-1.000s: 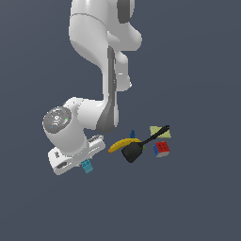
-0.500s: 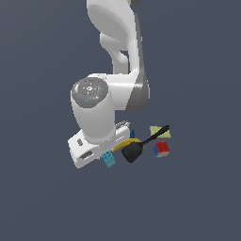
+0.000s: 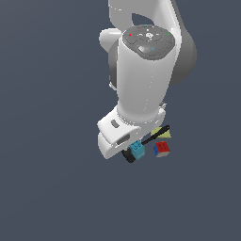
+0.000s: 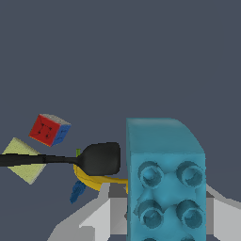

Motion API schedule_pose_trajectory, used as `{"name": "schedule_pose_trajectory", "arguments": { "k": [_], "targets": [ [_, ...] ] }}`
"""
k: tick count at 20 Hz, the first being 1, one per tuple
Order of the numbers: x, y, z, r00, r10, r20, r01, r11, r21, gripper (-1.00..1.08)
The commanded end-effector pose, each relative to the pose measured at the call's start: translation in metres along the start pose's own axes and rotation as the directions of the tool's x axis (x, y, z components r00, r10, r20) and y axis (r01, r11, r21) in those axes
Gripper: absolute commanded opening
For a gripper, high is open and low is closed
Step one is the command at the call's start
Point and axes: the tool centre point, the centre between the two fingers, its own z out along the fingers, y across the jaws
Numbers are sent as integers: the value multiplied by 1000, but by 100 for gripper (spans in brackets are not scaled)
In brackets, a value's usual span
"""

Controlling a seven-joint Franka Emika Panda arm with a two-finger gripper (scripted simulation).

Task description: Pick up a designated object from a clutter of objects.

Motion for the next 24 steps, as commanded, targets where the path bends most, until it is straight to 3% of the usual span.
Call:
{"name": "schedule_pose_trajectory", "arguments": {
  "k": [1, 12, 24],
  "targets": [
    [13, -19, -21, 1000, 1, 0, -1, 1000, 0, -100],
    [69, -90, -103, 1000, 1, -1, -1, 1000, 0, -100],
    [108, -135, -156, 1000, 2, -2, -2, 1000, 1, -100]
  ]
}}
